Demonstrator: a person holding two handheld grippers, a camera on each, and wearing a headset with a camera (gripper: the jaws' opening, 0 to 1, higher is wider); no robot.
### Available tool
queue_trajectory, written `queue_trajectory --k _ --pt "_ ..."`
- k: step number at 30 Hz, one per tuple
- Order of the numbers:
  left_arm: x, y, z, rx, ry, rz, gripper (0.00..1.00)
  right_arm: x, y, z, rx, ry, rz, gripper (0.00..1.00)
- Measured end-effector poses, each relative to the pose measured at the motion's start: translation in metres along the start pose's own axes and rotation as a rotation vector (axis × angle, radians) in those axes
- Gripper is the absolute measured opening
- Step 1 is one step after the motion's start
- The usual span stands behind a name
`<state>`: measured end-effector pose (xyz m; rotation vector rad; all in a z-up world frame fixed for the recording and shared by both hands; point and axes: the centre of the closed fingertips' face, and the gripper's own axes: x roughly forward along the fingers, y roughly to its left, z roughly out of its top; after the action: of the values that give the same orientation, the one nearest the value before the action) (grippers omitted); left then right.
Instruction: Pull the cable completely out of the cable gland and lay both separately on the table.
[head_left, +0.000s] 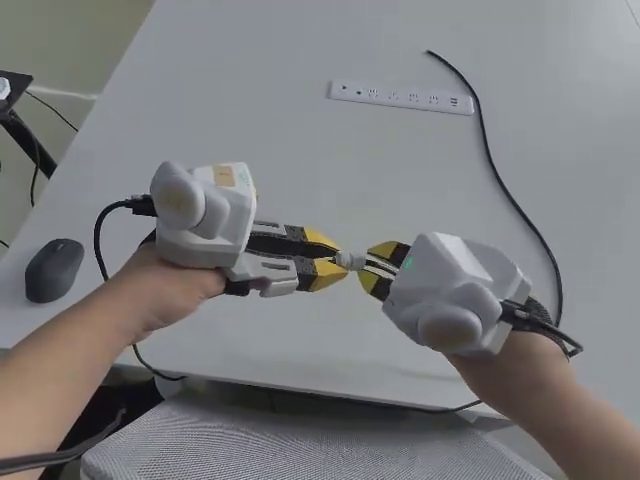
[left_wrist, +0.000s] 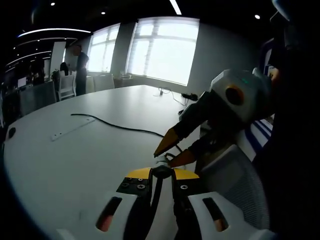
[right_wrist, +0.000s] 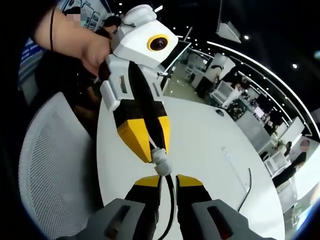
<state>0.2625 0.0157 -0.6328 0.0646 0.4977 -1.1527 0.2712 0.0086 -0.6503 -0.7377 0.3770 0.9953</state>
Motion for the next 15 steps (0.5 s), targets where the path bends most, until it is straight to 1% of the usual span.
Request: queue_trajectory --k 2,6,8,10,12,14,15 --pt "0.001 -0.001 0.0 0.002 0.003 -0.002 0.15 -0.001 -0.002 -0.003 -0.012 0.015 -0.01 0.01" --pt "0.002 -0.002 -0.001 0.013 0.004 -0.006 0.15 -0.001 -0.001 -0.004 0.009 0.014 -0.005 0.0" --pt "0.002 -0.003 -0.001 0.021 0.006 -0.01 0.15 -0.002 0.0 -0.005 0.027 0.013 -0.004 0.0" --pt "0.002 -0.003 0.0 0.03 0.006 -0.012 0.15 -0.003 -0.001 -0.007 0.061 0.012 -0.002 0.0" --pt "0.003 -0.003 -0.001 0.031 0.011 -0.012 0.15 -0.003 -0.002 -0.01 0.087 0.021 0.0 0.0" --pt "0.003 -0.002 -0.001 0.04 0.011 -0.011 0.15 -0.003 -0.004 -0.015 0.107 0.032 -0.009 0.0" --pt "0.003 -0.002 -0.001 0.041 0.011 -0.011 0.15 -0.003 -0.005 -0.019 0.134 0.037 -0.007 0.0"
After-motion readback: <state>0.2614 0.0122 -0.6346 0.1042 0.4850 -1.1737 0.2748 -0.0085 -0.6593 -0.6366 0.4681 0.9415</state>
